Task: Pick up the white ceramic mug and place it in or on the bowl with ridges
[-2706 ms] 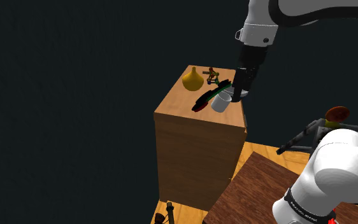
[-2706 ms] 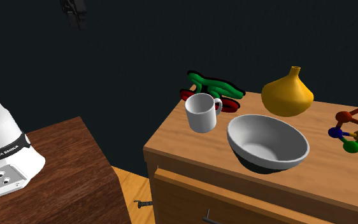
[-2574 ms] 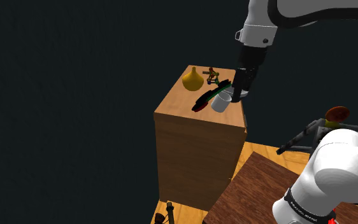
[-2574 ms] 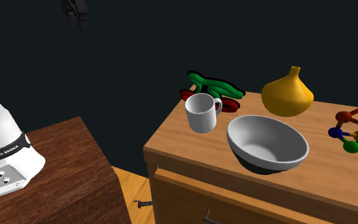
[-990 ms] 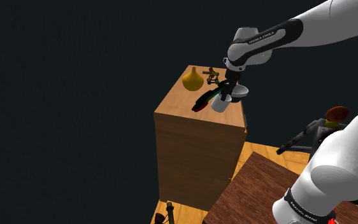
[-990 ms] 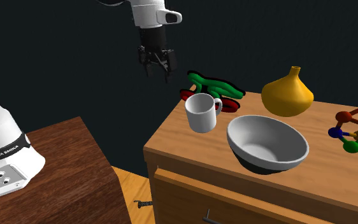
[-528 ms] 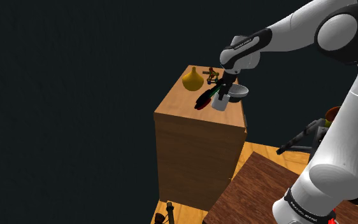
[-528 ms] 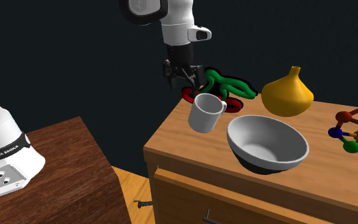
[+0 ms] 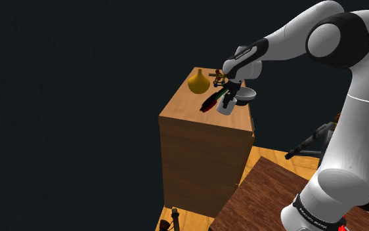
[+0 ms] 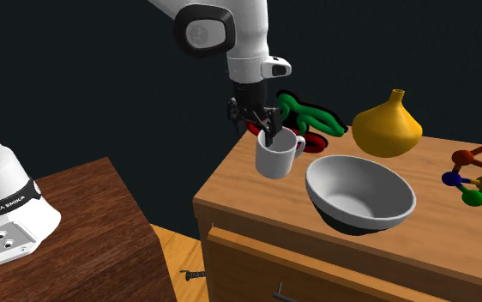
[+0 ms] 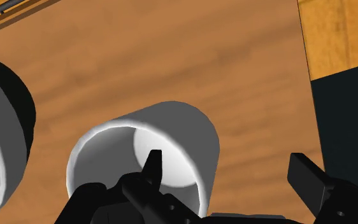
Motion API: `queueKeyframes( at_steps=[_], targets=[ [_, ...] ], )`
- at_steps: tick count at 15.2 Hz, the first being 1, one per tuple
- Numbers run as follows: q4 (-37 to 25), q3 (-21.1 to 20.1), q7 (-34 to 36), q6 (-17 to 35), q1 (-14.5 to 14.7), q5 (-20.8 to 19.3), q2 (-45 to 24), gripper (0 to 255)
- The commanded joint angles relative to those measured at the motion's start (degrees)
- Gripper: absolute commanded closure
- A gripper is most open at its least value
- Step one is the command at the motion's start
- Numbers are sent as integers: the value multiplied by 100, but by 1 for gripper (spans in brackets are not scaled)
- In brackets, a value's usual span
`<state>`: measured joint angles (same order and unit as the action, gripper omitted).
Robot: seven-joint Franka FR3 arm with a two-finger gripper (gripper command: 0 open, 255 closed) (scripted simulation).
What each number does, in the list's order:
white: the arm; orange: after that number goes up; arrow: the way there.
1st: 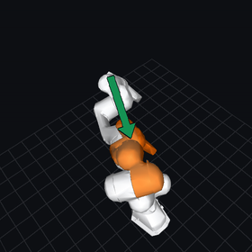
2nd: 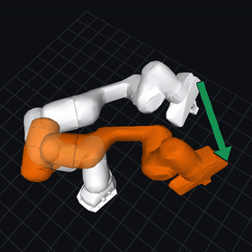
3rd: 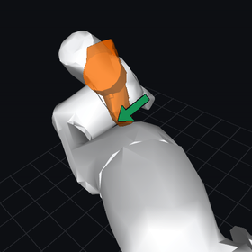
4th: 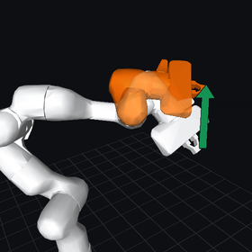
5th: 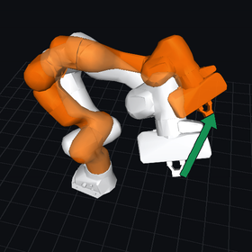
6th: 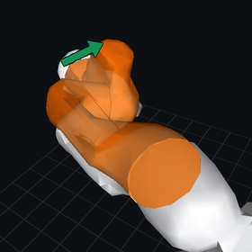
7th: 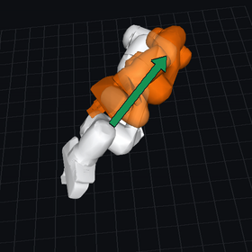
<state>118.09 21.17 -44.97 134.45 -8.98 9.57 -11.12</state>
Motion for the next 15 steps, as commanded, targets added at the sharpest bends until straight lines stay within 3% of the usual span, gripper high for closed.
queueKeyframes(
  at_steps=[1, 8, 9, 15],
  targets=[
    [20, -12, -47, 97, -16, 54, -82, 0],
    [20, -12, -47, 97, -17, 54, -82, 0],
    [20, -12, -47, 97, -17, 54, -83, 255],
    [18, -11, -50, 94, -19, 54, -81, 255]
  ],
)
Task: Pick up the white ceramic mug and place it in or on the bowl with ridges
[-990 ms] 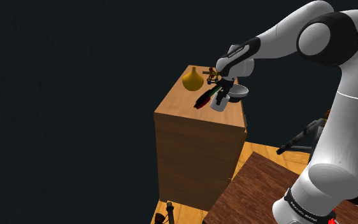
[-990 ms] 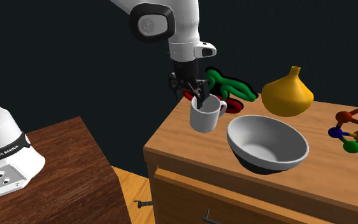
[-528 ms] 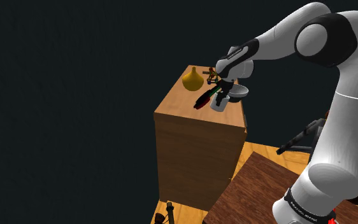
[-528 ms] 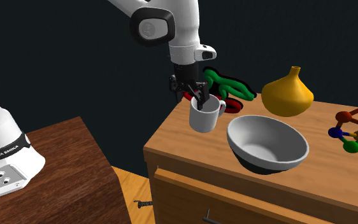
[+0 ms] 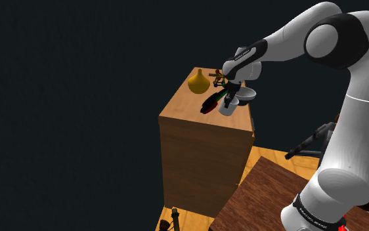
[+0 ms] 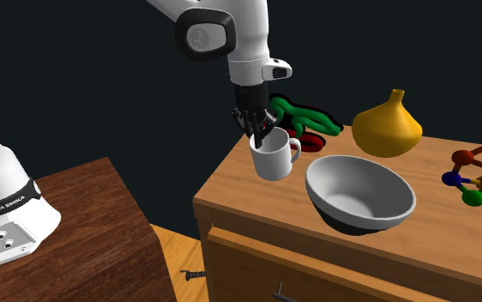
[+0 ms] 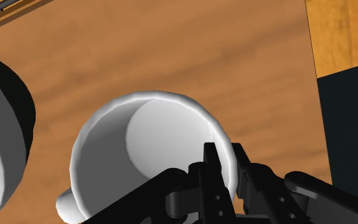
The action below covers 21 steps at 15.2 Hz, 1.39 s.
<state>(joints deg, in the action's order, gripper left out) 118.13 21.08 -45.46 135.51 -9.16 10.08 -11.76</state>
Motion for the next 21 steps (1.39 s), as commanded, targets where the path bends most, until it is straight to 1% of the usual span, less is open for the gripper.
queueKeyframes(
  at_steps=[1, 3, 21],
  targets=[
    [20, -2, 2, -11, 1, 1, -12, 255],
    [16, -4, 1, -10, 1, 4, -19, 255],
    [-655, 82, 331, -1256, 72, -417, 621, 255]
  ],
)
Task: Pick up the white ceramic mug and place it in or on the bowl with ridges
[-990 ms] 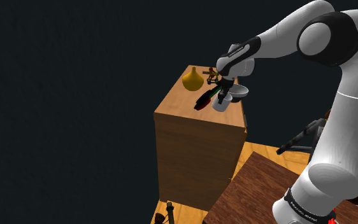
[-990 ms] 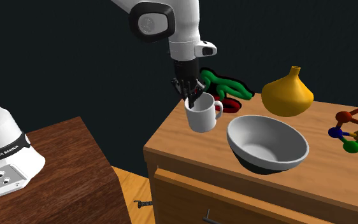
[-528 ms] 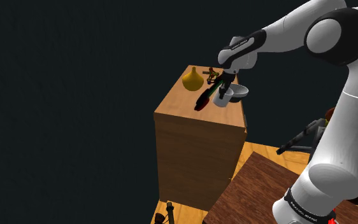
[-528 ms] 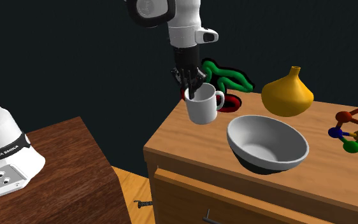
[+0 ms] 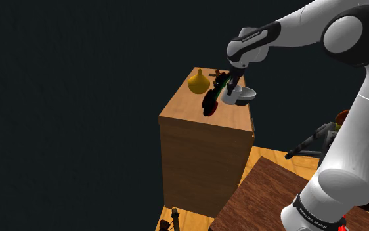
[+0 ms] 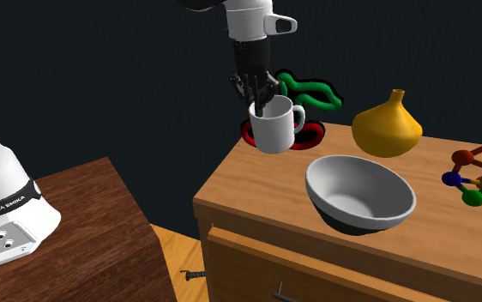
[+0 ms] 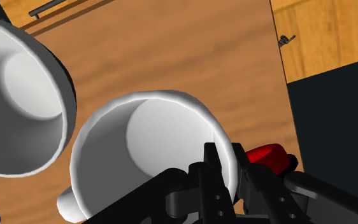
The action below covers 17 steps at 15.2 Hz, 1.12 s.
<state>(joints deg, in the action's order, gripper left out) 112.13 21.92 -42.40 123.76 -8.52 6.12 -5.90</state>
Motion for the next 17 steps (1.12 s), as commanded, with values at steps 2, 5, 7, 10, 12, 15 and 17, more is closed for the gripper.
queueKeyframes(
  at_steps=[2, 5, 7, 10, 12, 15, 17],
  targets=[
    [-155, 1, 51, -225, 11, -52, 84, 255],
    [-316, 4, 85, -442, 15, -90, 147, 255],
    [-430, 6, 105, -588, 17, -113, 183, 255],
    [-611, 8, 131, -809, 19, -140, 227, 255],
    [-738, 9, 147, -958, 20, -155, 250, 255],
    [-1045, 68, 10, -1149, -56, -87, 114, 255],
    [-1473, 173, -280, -1304, -222, 82, -206, 255]
  ],
)
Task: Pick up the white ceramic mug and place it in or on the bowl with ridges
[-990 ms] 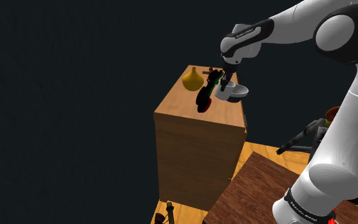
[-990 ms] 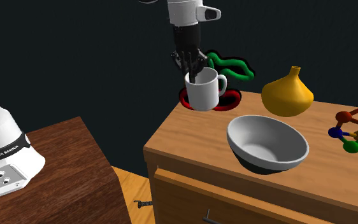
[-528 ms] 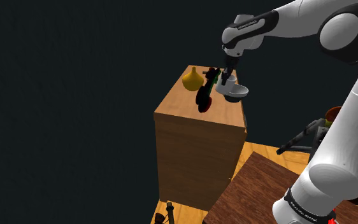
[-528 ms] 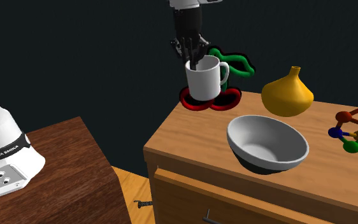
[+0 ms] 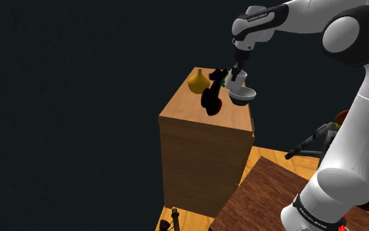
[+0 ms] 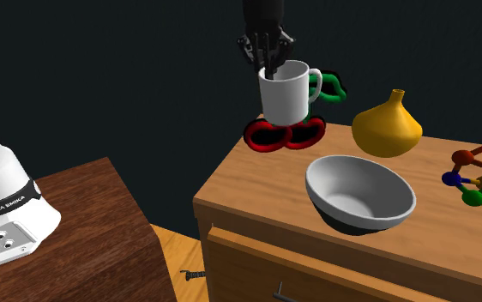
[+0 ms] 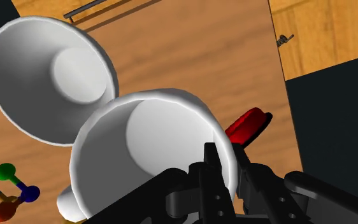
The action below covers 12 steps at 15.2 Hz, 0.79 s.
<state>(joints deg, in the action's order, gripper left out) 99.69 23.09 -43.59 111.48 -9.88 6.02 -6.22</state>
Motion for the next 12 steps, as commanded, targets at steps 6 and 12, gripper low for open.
queueKeyframes(
  at_steps=[6, 12],
  targets=[
    [-1811, 244, -939, -702, -757, 661, -1299, 255],
    [-4277, 200, -1432, -1741, -1802, 1270, -2841, 255]
  ],
)
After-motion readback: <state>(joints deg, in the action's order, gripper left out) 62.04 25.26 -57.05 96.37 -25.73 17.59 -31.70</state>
